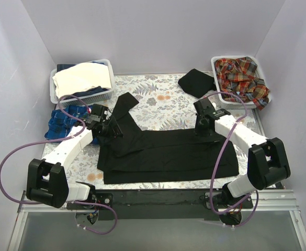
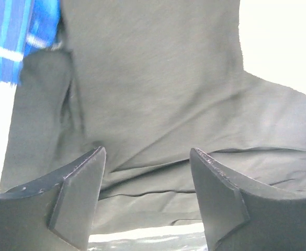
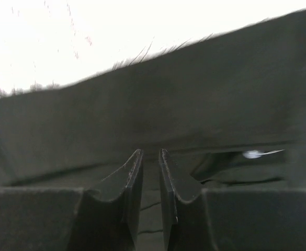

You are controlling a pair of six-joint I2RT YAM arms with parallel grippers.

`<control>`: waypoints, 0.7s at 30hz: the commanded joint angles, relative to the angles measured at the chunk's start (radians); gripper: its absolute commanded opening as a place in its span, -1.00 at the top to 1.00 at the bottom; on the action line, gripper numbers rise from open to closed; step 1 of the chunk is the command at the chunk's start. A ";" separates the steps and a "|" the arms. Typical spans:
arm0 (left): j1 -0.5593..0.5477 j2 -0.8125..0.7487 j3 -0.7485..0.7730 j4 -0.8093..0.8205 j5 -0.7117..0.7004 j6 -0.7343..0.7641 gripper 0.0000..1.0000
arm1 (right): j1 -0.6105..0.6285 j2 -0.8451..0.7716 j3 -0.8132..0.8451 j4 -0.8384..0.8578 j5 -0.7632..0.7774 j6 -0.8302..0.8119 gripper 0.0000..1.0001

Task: Fold and stack the long sleeve shirts
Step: Fold the shirt

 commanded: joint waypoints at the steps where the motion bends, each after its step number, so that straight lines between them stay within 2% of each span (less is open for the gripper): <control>1: 0.000 -0.044 0.094 -0.017 -0.024 -0.011 -0.34 | 0.024 -0.014 -0.125 0.021 -0.139 0.010 0.46; 8: 0.002 0.099 0.191 0.069 -0.062 0.043 -0.37 | 0.022 -0.005 -0.271 0.050 -0.139 -0.006 0.46; 14: 0.002 0.254 0.270 0.235 -0.082 0.133 -0.36 | 0.006 0.056 -0.355 0.063 -0.179 0.005 0.46; 21: -0.004 0.464 0.421 0.282 -0.088 0.208 -0.36 | -0.048 0.012 -0.409 0.053 -0.178 -0.029 0.46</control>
